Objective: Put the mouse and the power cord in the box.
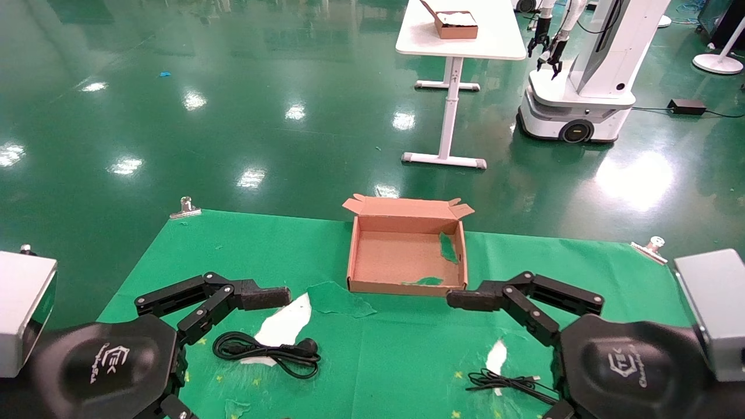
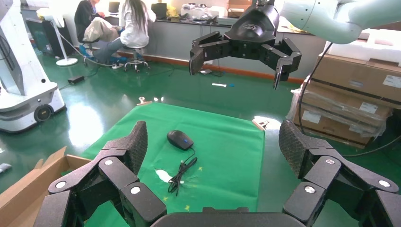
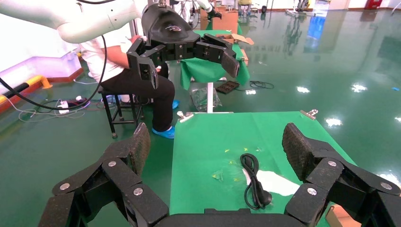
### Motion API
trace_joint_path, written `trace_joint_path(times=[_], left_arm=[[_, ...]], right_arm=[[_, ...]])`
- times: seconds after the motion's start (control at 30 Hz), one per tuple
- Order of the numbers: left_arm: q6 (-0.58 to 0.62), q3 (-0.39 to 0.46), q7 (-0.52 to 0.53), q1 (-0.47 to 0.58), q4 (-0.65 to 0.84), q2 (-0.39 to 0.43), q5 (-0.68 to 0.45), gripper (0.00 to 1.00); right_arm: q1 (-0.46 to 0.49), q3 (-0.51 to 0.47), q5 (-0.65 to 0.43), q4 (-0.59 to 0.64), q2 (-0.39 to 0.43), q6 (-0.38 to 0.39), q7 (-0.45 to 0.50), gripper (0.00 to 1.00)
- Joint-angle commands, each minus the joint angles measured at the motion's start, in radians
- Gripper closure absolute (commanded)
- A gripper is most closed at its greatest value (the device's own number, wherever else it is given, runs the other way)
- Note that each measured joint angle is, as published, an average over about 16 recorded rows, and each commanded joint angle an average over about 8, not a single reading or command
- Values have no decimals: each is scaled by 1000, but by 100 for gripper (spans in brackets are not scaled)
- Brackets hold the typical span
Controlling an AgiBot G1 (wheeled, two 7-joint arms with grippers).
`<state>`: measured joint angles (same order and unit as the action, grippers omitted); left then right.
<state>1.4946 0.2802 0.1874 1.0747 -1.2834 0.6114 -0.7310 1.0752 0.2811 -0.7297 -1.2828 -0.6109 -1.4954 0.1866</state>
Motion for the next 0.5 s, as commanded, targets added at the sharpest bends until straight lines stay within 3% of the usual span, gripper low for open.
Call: trace_joint_path(times=[0.03, 0.5], left_arm=[[0, 0, 0, 0, 0, 0, 0, 0], [0, 0, 0, 0, 0, 0, 0, 0]], right_arm=[[0, 0, 0, 0, 0, 0, 0, 0], [0, 0, 0, 0, 0, 0, 0, 0]])
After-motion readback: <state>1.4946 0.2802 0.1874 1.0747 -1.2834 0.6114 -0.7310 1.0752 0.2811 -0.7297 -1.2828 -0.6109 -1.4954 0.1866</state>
